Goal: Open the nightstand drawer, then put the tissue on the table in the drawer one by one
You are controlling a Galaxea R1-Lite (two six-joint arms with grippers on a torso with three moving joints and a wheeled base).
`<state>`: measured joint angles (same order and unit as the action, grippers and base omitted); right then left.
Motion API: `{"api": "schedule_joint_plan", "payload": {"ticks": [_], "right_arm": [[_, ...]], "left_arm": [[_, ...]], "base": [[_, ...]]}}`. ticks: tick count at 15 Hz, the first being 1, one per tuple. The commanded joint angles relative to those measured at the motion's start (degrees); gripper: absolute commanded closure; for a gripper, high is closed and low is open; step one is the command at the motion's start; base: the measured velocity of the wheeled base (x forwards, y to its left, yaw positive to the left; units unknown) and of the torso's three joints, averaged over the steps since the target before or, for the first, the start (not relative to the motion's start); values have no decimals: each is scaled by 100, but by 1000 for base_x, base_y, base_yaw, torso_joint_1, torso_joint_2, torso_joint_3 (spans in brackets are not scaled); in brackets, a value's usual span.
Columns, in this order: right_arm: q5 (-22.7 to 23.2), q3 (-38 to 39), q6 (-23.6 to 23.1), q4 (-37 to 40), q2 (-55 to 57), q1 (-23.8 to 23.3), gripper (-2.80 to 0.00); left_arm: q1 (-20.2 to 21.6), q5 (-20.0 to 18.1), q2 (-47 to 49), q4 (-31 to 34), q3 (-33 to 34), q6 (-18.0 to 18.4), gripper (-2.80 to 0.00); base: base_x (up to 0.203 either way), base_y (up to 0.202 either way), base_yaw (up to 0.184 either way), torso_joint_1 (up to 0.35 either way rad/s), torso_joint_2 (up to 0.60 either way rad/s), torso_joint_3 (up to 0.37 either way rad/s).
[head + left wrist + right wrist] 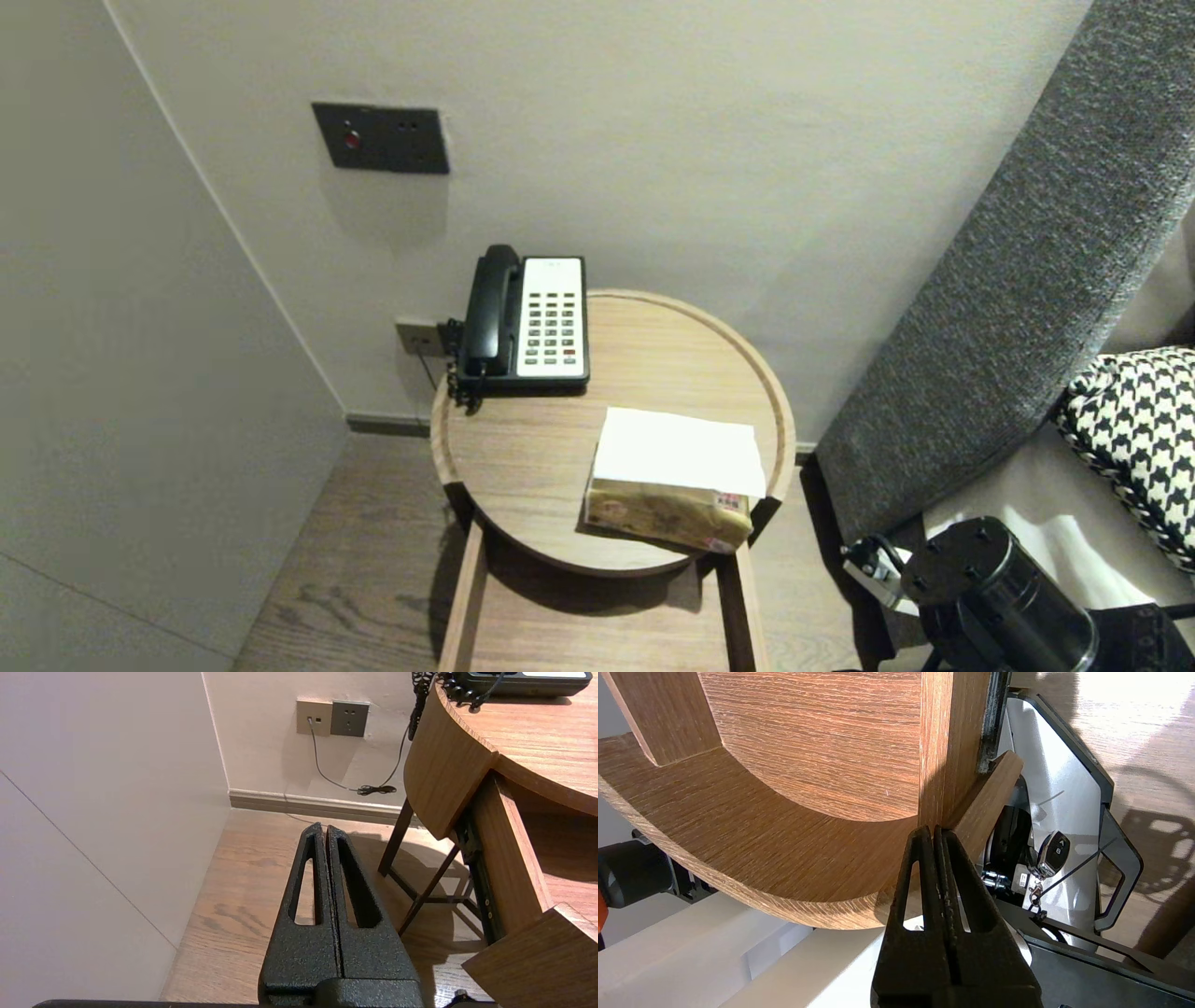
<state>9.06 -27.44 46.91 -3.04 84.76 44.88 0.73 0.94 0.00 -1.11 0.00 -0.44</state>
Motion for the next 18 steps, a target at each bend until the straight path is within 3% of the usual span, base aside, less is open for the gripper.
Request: {"api": "schedule_joint_plan", "payload": {"ticks": [1, 4, 11, 15, 18], "right_arm": [[-72, -15, 17, -175, -57, -65, 0], [-275, -79, -10, -209, -282, -183, 0], [-308, -758, -359, 113, -271, -1228, 0], [-388, -2825, -360, 1964, -235, -2318, 0], [-272, -3898, -622, 2460, -220, -2828, 0]], "left_arm": [[-3, 3, -9, -3, -11, 0, 0], [-1, 3, -9, -3, 0, 0, 0], [-3, 3, -9, -3, 0, 0, 0], [-3, 3, -9, -3, 0, 0, 0], [4, 3, -9, -3, -3, 0, 0]], "base": [[0, 0, 0, 0, 0, 0], [0, 0, 0, 0, 0, 0], [0, 0, 0, 0, 0, 0], [0, 0, 0, 0, 0, 0], [0, 0, 0, 0, 0, 0]]}}
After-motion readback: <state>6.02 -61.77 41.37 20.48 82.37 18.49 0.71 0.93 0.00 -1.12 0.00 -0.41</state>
